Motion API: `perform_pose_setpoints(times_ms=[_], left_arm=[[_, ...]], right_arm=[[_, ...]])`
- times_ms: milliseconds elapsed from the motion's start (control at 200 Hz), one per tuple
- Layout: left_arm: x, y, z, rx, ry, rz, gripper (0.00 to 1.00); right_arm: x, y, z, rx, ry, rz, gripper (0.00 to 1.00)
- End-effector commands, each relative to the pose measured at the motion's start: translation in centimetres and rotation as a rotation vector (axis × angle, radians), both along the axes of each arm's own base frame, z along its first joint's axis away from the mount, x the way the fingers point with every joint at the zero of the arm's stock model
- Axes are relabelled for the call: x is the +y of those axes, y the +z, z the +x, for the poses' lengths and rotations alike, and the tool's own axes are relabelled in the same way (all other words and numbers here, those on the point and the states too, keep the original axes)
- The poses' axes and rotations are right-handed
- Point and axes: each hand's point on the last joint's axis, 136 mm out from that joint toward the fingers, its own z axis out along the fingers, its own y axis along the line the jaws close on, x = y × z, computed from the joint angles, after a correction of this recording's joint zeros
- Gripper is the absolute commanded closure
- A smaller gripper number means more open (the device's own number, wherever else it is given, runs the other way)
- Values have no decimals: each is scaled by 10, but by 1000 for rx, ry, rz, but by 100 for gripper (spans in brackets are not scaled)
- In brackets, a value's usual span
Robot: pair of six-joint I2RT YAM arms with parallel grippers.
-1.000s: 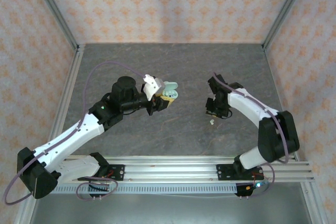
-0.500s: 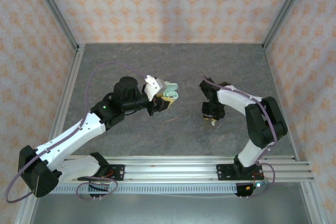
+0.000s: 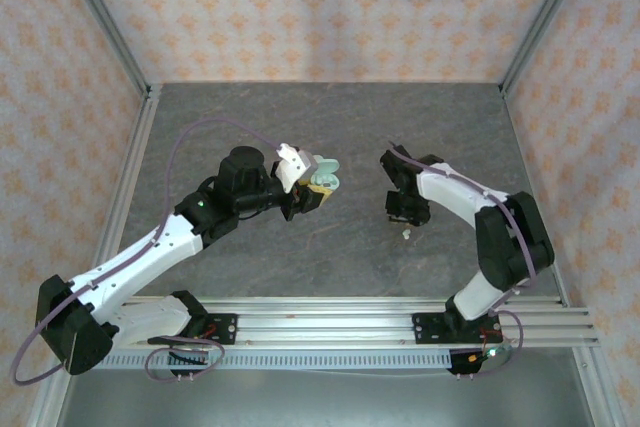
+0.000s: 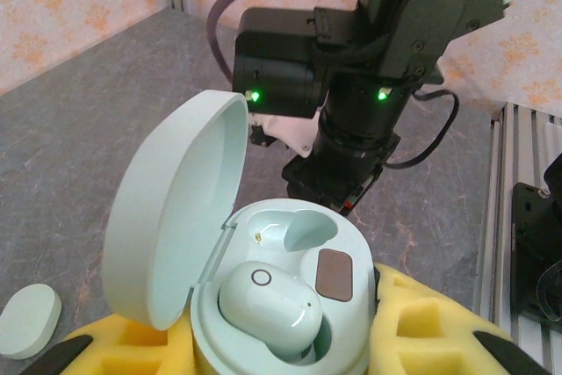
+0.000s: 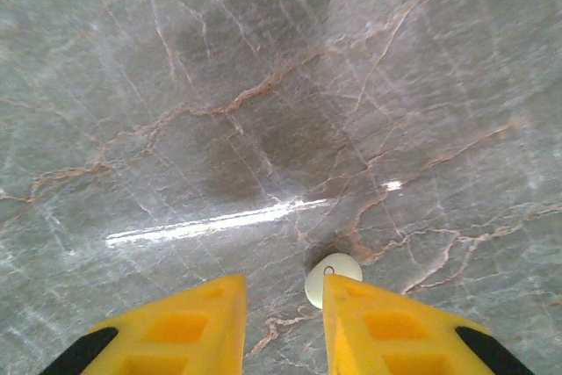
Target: Insert the wireless bluetooth earbuds into the charging case
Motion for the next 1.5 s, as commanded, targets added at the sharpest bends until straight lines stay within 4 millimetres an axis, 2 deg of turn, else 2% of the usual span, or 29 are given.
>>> perform_pose_setpoints(times_ms=[0, 170, 580, 1001, 1181, 1496], left_arm=[[-1, 3, 1, -35, -4, 5, 71], [-1, 3, 1, -33, -6, 4, 71], [2, 1, 0, -30, 0, 17, 70], [2, 0, 0, -31, 1, 23, 71], [3, 0, -1, -31, 2, 25, 71], [2, 2, 0, -34, 3, 20, 71]], right_arm=[[-9, 12, -2, -18, -11, -47, 71], [-10, -3, -12, 25, -19, -44, 70], [-10, -25, -17, 74, -19, -55, 70], [-13, -36, -21, 100, -16, -68, 73], [-11, -28, -20, 84, -17, -53, 71], [-10, 10, -16, 21, -16, -41, 69]])
